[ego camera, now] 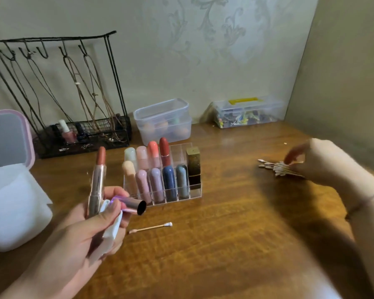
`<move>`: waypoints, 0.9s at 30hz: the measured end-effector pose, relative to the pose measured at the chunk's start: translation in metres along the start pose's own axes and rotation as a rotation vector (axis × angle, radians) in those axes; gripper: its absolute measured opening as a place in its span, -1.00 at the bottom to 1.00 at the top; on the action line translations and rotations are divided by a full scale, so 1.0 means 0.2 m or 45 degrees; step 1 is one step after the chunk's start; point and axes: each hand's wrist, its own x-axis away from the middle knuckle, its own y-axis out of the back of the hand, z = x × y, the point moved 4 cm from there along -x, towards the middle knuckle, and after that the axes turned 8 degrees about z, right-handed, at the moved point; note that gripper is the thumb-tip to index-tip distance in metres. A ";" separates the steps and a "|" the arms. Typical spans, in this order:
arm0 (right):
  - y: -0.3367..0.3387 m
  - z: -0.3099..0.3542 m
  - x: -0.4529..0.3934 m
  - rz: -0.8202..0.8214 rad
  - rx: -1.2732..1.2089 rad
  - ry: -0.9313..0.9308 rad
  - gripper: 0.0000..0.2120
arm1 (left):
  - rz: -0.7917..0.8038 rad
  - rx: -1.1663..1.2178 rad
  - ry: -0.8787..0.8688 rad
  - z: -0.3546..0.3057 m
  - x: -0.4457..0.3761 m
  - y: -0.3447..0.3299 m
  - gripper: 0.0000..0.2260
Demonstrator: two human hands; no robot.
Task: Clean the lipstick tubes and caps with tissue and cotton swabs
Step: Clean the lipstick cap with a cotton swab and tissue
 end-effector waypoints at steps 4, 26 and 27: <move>-0.02 -0.01 -0.02 0.084 0.049 0.008 -0.77 | -0.011 0.052 0.000 0.01 -0.01 0.00 -0.33; -0.05 0.13 0.03 -0.040 0.295 -0.069 -0.91 | 0.014 -0.083 -0.040 0.01 0.00 0.01 -0.34; -0.05 0.14 0.03 -0.034 0.300 -0.073 -0.89 | 0.009 -0.083 -0.044 0.01 0.00 0.01 -0.35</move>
